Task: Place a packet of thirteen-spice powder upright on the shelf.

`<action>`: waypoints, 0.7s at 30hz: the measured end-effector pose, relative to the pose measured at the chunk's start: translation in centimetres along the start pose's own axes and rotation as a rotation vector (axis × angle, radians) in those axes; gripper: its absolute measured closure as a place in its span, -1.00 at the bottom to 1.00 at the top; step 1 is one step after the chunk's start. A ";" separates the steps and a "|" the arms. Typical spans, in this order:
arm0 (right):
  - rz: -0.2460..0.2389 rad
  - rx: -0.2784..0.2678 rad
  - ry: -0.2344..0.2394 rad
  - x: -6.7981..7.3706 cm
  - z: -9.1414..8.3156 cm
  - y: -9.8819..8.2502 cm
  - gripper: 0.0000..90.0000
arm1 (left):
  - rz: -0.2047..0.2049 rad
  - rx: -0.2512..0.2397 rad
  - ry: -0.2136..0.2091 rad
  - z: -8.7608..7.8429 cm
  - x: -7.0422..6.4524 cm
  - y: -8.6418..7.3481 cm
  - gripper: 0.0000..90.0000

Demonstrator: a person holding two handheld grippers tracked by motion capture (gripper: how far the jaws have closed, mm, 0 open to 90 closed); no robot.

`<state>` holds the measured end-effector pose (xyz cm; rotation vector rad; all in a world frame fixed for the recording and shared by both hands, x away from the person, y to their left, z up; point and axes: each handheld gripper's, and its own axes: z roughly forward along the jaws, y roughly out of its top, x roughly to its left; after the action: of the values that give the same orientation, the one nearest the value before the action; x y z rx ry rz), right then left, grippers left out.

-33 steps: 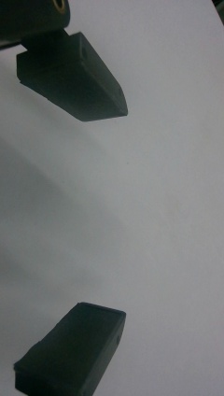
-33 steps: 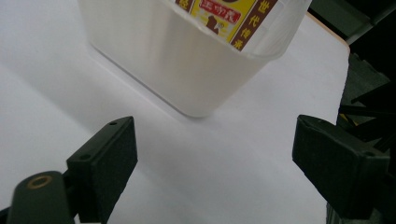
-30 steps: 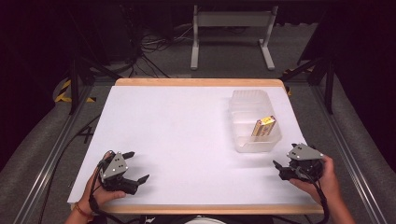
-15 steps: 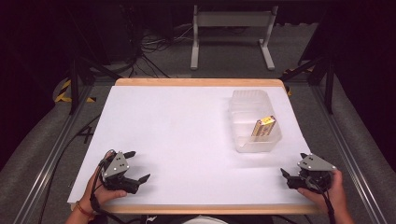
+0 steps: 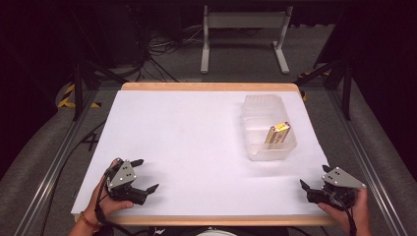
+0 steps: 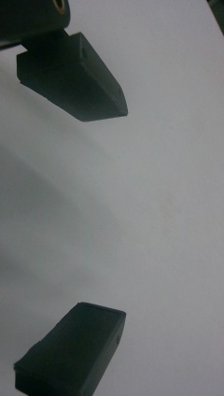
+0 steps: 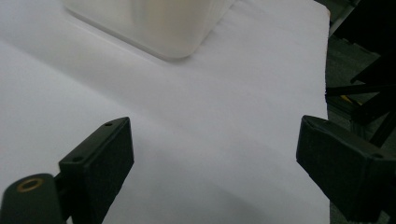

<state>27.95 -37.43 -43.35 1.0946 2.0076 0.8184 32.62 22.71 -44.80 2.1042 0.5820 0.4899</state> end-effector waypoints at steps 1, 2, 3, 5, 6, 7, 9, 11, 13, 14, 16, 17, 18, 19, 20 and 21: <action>-0.005 0.000 -0.002 0.1 0.0 0.0 -0.74 | -0.003 -0.003 0.000 0.0 0.0 0.0 -0.88; -0.010 -0.002 0.002 0.2 0.0 0.1 -0.74 | -0.002 -0.003 0.001 0.0 0.0 0.0 -0.88; -0.010 0.000 0.005 0.3 0.0 0.1 -0.74 | -0.001 -0.002 0.001 0.0 0.0 0.0 -0.88; -0.026 0.007 -0.001 0.6 0.2 0.2 -0.75 | -0.005 -0.002 0.000 0.0 0.0 -0.1 -0.88; -0.034 0.008 0.004 0.7 0.3 0.2 -0.75 | -0.005 -0.002 -0.001 0.0 0.1 -0.1 -0.88; -0.042 0.009 0.002 0.8 0.4 0.2 -0.75 | -0.005 0.000 0.000 0.1 0.1 -0.1 -0.88; -0.048 0.010 0.000 0.9 0.5 0.2 -0.75 | -0.008 0.003 -0.001 0.1 0.1 0.0 -0.88; -0.048 0.007 -0.002 0.9 0.6 0.1 -0.75 | -0.006 0.004 0.001 0.1 0.1 0.0 -0.88; -0.038 0.008 -0.001 0.8 0.5 0.1 -0.75 | -0.004 0.005 0.003 0.1 0.0 0.0 -0.88; -0.036 0.005 -0.002 0.8 0.5 0.0 -0.75 | -0.005 0.003 0.004 0.0 0.0 0.0 -0.88; -0.032 0.004 -0.007 0.7 0.5 0.0 -0.75 | -0.004 0.001 0.007 -0.1 0.0 0.0 -0.88; -0.029 0.006 -0.008 0.7 0.5 0.0 -0.75 | -0.006 -0.001 0.007 -0.1 0.0 -0.1 -0.88; -0.027 0.005 -0.009 0.7 0.5 0.0 -0.75 | -0.007 -0.001 0.007 -0.1 0.1 -0.1 -0.88; -0.028 0.004 -0.007 0.7 0.5 0.0 -0.75 | -0.006 0.001 0.005 0.0 0.1 -0.1 -0.88; -0.030 0.005 -0.008 0.8 0.5 0.0 -0.75 | -0.008 0.003 0.004 0.0 0.1 -0.1 -0.88; -0.033 0.006 -0.010 0.8 0.6 0.1 -0.75 | -0.006 0.003 0.004 0.1 0.1 0.0 -0.88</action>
<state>28.13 -36.60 -43.85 1.0640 2.0159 0.7890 32.75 22.73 -44.86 2.1047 0.5914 0.4899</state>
